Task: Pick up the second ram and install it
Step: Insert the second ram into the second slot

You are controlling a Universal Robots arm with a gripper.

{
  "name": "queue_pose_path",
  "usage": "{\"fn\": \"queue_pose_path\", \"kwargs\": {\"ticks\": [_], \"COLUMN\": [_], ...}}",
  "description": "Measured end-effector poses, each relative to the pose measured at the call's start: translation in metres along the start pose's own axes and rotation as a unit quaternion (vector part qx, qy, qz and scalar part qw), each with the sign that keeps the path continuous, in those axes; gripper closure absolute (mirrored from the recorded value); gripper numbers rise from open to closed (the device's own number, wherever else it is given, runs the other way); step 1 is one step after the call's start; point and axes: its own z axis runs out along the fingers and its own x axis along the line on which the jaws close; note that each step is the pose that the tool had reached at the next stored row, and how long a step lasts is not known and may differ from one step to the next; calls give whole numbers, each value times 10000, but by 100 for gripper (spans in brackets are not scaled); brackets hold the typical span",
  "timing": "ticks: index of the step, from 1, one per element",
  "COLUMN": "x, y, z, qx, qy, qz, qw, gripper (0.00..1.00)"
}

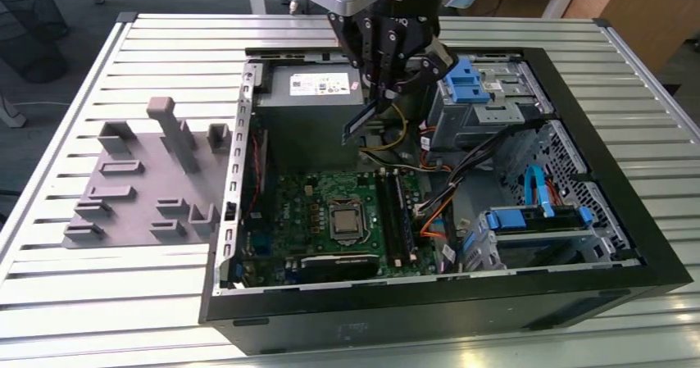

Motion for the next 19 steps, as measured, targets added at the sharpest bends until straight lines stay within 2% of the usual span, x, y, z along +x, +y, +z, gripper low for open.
{"fn": "queue_pose_path", "kwargs": {"ticks": [5,10,15,19], "x": [0,0,0,0], "y": [0,0,0,0], "z": [1,1,1,2], "qx": [-3,-6,-9,-11], "qy": [-3,-6,-8,-10], "qz": [-261,-509,-743,-937], "qw": [9997,9987,9972,9956], "gripper": [86,86,86,86]}}
